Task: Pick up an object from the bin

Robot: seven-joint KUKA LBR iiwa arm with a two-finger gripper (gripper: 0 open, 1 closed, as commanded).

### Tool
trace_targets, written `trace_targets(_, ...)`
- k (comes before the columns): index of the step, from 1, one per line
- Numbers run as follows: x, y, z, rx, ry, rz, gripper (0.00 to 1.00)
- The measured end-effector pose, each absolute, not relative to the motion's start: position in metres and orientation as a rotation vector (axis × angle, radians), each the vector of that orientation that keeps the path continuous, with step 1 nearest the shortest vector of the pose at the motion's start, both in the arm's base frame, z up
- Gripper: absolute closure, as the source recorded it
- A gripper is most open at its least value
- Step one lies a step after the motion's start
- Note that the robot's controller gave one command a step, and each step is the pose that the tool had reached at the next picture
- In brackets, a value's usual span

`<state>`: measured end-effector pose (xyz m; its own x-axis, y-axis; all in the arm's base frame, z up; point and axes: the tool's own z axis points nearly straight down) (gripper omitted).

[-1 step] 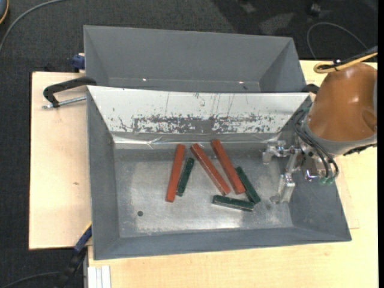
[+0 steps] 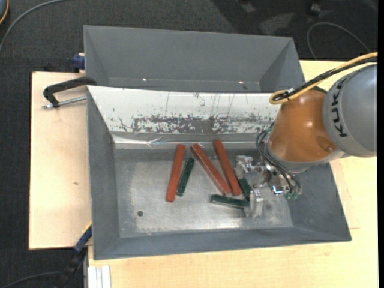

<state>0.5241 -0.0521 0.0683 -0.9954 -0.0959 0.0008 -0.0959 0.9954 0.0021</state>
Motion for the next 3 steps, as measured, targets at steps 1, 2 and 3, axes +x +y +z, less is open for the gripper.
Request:
trace_targets(1,0.528,-0.054,0.075,0.147,-3.150,0.001,1.00)
trace_targets(2,0.525,-0.054,0.072,0.147,-3.143,0.000,0.00)
trace_targets(3,0.504,-0.025,0.071,-0.137,-3.141,-0.001,0.00)
